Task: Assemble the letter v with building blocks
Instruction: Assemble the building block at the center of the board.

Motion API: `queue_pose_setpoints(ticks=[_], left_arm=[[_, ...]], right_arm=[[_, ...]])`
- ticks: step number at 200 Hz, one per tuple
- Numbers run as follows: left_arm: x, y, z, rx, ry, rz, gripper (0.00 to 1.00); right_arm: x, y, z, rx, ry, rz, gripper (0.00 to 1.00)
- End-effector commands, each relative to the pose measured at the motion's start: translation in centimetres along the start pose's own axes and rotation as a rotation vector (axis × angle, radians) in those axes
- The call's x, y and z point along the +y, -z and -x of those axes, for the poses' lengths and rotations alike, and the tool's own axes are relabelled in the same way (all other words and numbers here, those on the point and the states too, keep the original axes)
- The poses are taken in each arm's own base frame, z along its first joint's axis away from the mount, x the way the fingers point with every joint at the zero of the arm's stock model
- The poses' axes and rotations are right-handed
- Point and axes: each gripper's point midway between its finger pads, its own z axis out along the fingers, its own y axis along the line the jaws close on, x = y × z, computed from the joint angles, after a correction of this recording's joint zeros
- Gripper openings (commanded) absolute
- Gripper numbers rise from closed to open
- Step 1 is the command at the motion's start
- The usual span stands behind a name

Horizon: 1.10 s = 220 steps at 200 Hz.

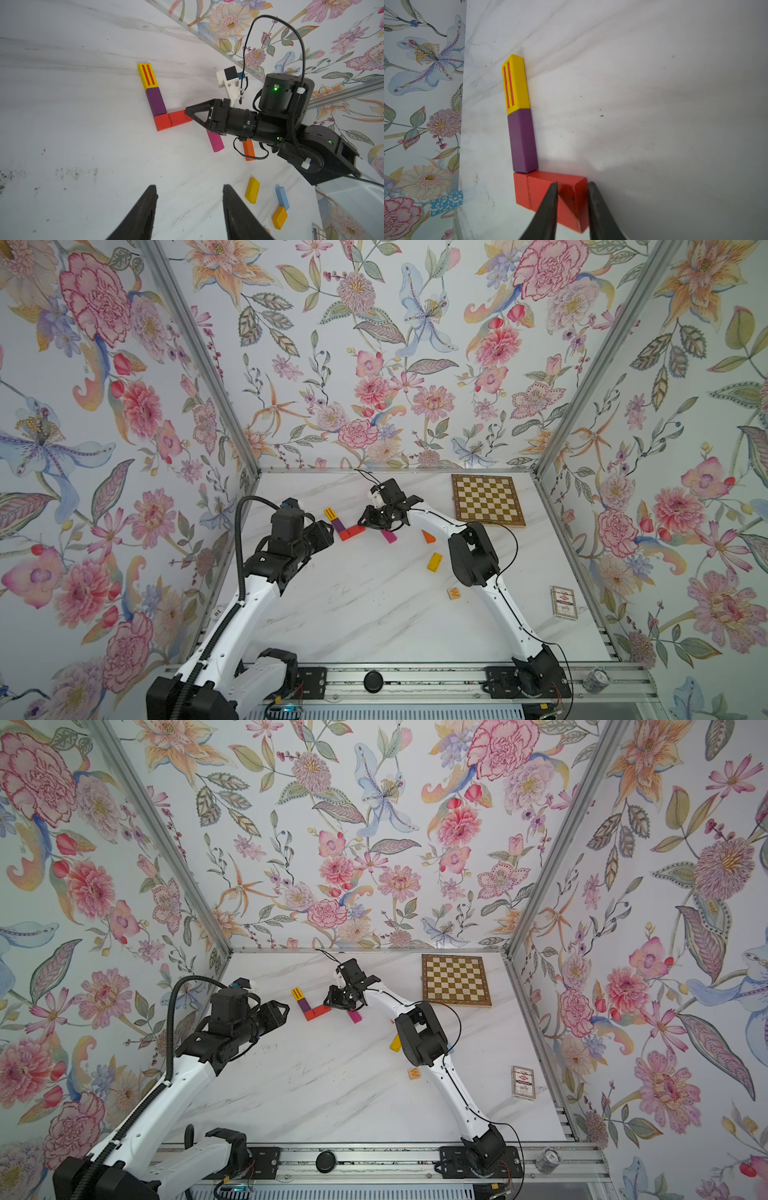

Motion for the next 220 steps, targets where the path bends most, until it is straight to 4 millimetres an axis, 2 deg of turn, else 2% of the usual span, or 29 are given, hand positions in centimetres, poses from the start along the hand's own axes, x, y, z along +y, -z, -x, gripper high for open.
queue_pose_setpoints(ticks=[1, 55, 133, 173, 220], left_arm=[[0.6, -0.1, -0.8, 0.025, -0.004, 0.020, 0.55], [0.6, -0.2, -1.0, 0.028, -0.002, 0.021, 0.55], [0.5, -0.3, -0.9, 0.026, 0.000, 0.012, 0.55], [0.4, -0.3, -0.9, 0.029, -0.005, 0.010, 0.56], [0.4, -0.3, -0.9, 0.030, -0.007, 0.011, 0.56]], right_arm=[[-1.0, -1.2, -1.2, 0.037, -0.023, -0.017, 0.27], [-1.1, -1.1, -1.1, 0.035, -0.026, -0.019, 0.28], [-0.4, -0.1, 0.2, 0.007, -0.017, -0.003, 0.42], [-0.3, -0.3, 0.5, 0.002, -0.023, 0.006, 0.43], [-0.6, -0.7, 0.2, 0.012, -0.036, 0.015, 0.40]])
